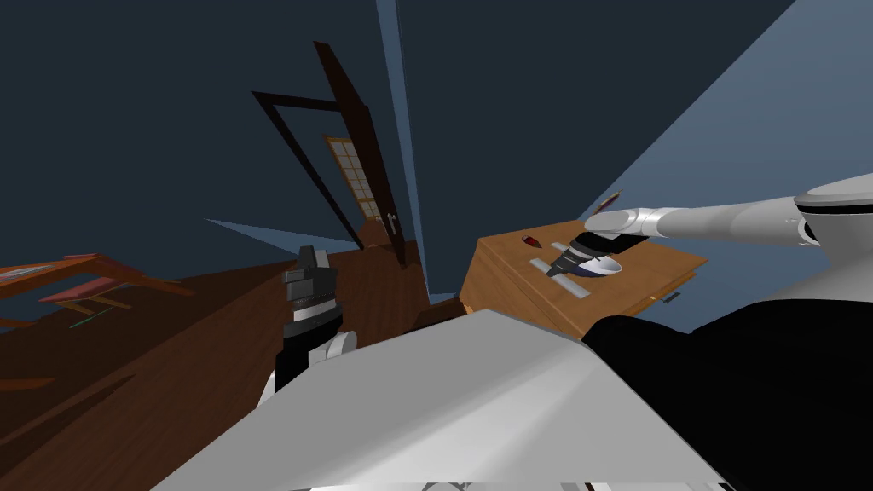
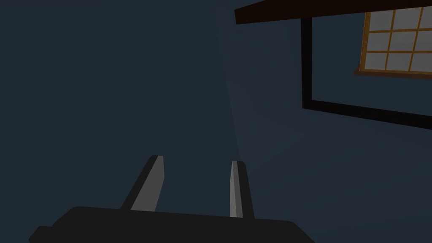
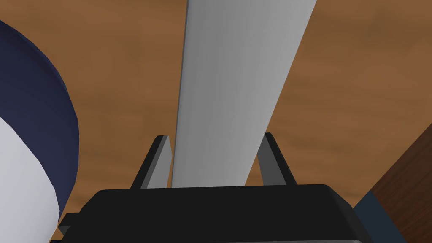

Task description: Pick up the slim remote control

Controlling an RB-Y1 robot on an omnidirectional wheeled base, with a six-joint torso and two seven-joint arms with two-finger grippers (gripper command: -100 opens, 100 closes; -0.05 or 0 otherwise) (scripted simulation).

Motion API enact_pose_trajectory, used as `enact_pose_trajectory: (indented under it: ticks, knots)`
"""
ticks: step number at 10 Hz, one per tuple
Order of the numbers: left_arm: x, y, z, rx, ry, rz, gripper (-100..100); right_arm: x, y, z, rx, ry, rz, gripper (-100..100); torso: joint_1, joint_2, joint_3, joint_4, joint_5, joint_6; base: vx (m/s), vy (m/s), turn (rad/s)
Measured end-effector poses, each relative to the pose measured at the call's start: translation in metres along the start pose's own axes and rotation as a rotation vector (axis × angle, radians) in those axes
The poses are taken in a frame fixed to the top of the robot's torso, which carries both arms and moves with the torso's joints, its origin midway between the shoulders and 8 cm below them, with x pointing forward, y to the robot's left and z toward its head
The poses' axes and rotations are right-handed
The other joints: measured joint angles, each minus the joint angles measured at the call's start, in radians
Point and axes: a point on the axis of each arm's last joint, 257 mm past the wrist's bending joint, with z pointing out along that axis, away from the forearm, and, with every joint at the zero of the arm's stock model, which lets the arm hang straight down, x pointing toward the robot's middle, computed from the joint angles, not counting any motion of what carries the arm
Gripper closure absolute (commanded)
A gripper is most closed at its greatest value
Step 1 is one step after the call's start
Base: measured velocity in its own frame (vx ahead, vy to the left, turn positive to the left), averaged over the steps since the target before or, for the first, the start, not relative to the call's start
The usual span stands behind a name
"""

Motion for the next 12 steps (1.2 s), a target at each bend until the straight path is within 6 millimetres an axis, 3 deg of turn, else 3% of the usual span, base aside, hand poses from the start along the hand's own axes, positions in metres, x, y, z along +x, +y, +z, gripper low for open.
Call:
enact_pose_trajectory:
  ticks: [3, 4, 5, 11, 12]
  knots:
    - [0.0, 0.0, 0.0, 0.0, 0.0, 0.0, 0, 0.0, 0.0, 0.0, 0.0, 0.0, 0.003, 100, 0.0, -0.002, -0.001, 0.0, 0.0, -0.001, 0.0, 0.0, 0.0]
    - [0.0, 0.0, 0.0, 0.0, 0.0, 0.0, 0, 0.0, 0.0, 0.0, 0.0, 0.0, 0.002, 0, 0.0, -0.002, -0.001, 0.0, 0.0, -0.001, 0.0, 0.0, 0.0]
    - [0.0, 0.0, 0.0, 0.0, 0.0, 0.0, 0, 0.001, 0.0, 0.0, 0.0, 0.0, 0.002, 100, 0.0, -0.002, -0.001, 0.0, 0.0, -0.001, 0.075, 0.016, -0.228]
    - [0.0, 0.0, 0.0, 0.0, 0.0, 0.0, 0, -0.033, 0.012, -0.017, -0.006, 0.003, -0.156, 100, 0.004, -0.012, -0.007, -0.003, 0.002, 0.0, 0.134, 0.03, -0.274]
    - [0.0, 0.0, 0.0, 0.0, 0.0, 0.0, 0, -0.032, 0.012, -0.018, -0.007, 0.005, -0.159, 0, 0.002, -0.008, -0.005, -0.002, 0.001, -0.002, 0.01, 0.006, 0.009]
